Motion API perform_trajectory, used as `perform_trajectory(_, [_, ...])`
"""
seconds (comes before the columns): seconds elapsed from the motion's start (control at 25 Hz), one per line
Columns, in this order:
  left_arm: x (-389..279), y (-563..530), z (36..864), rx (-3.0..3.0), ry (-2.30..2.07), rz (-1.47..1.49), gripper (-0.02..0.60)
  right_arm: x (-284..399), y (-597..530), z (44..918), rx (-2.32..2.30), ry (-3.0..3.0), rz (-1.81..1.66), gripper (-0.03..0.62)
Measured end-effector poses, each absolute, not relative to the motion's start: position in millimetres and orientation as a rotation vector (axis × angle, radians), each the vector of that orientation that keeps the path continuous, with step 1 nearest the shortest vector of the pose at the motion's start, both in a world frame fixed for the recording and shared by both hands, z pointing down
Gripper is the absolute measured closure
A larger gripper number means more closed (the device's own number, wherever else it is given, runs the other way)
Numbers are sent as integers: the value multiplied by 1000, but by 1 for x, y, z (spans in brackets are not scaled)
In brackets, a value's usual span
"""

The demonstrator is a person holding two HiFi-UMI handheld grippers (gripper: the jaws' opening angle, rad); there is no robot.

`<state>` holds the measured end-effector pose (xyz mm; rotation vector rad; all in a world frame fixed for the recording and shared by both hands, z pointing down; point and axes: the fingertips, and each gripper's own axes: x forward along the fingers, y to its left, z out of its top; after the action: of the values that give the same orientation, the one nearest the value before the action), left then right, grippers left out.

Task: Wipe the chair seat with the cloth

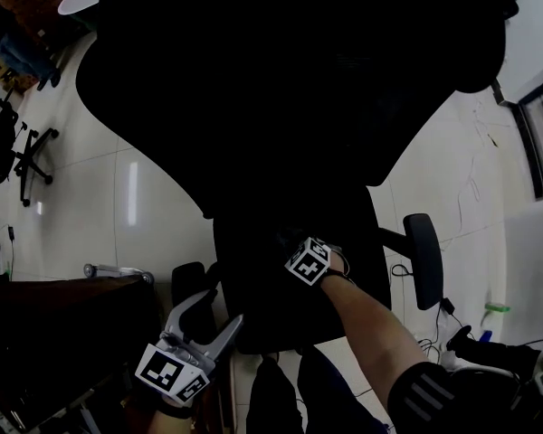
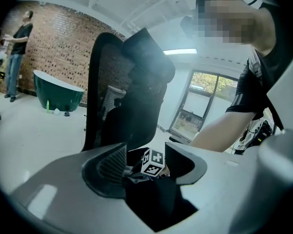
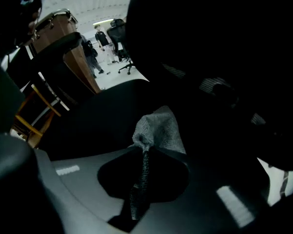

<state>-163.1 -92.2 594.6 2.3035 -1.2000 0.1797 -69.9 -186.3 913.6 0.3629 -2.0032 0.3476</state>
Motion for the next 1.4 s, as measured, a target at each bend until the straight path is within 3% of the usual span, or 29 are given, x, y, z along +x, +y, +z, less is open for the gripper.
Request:
perform_trajectory(0.24, [-150,-95,597,2312,-1165,175,314,57,-224,906,541,-1892,312,571])
perform_trajectory(0.44, [-145,-98,596,2324,-1149,169,314,96,-239,895,686,-1815,364,571])
perform_trajectory(0.56, [-145,-97,595,2327,-1150,175,314,70,-237,884,710,-1884,409,571])
perform_trajectory(0.84, [-130,-86,597,2324,-1110,179,314,-130,-149,848,349,-2228,540,571])
perform_trajectory(1.0, [-130,-82,595,2322,-1125,159,314,-192,-94,865,205,-2203,540,571])
perform_trajectory(1.2, [-131,-72,603,2310,-1121,172,314,-172,-80,893,185,-2141,433,571])
perform_trajectory(1.4, [-129,-62,606,2291,-1110,167,314,-64,-113,913,308,-2020,379,571])
